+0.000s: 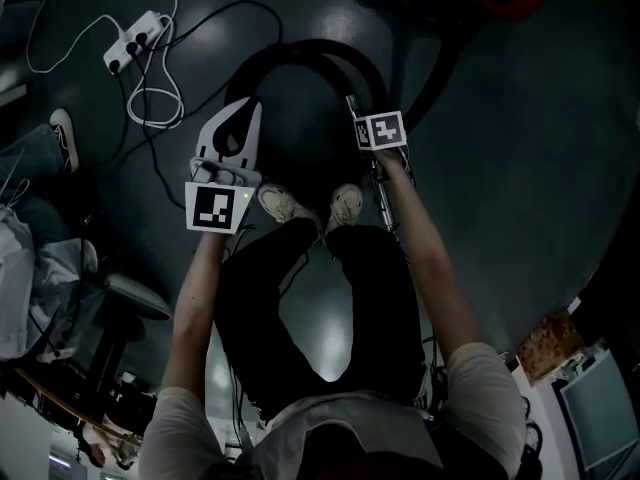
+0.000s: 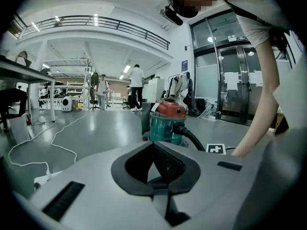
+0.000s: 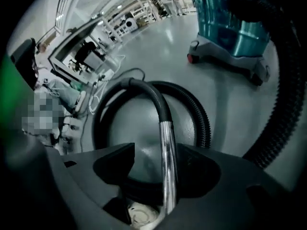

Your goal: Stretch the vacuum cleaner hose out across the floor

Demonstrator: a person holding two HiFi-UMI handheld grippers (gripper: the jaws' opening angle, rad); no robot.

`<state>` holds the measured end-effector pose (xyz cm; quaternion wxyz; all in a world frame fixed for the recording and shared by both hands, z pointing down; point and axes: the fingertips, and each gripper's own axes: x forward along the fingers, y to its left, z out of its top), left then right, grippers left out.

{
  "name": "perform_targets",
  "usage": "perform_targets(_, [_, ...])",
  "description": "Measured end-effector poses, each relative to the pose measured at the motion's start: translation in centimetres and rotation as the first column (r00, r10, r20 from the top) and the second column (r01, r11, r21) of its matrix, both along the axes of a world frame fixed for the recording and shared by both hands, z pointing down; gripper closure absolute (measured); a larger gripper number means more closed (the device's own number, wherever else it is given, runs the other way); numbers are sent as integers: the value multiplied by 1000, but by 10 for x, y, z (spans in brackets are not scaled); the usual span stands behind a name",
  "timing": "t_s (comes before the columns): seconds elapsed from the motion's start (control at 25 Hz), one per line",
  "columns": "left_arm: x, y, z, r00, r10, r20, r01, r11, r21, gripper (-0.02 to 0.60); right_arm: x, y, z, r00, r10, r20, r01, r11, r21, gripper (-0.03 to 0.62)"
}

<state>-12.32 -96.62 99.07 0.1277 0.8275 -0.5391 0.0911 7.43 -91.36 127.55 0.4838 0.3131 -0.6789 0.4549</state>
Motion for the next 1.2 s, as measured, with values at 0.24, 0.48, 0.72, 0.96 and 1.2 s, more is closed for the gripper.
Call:
perform_targets(0.24, [-31, 8, 57, 999, -37, 10, 37, 999, -39, 574, 6, 23, 100, 960, -188, -208, 166, 979, -119, 301])
perform_targets(0.48, [-47, 12, 35, 998, -52, 35, 54, 997, -52, 574, 17, 32, 83, 941, -169, -294, 145, 984, -102, 442])
perform_targets(0.72, [-37, 5, -98, 999, -34, 15, 34, 999, 13, 572, 21, -16, -81, 902, -205, -380, 298, 932, 205, 442])
perform_targets(0.96, [-6, 11, -287, 992, 108, 64, -114, 988, 100, 569, 32, -90, -336, 839, -215, -500, 478, 730, 489, 442])
perform_targets(1.2, [18, 22, -497, 911, 228, 342, -323, 913, 251, 523, 45, -166, -611, 737, -149, -659, 655, 394, 644, 442])
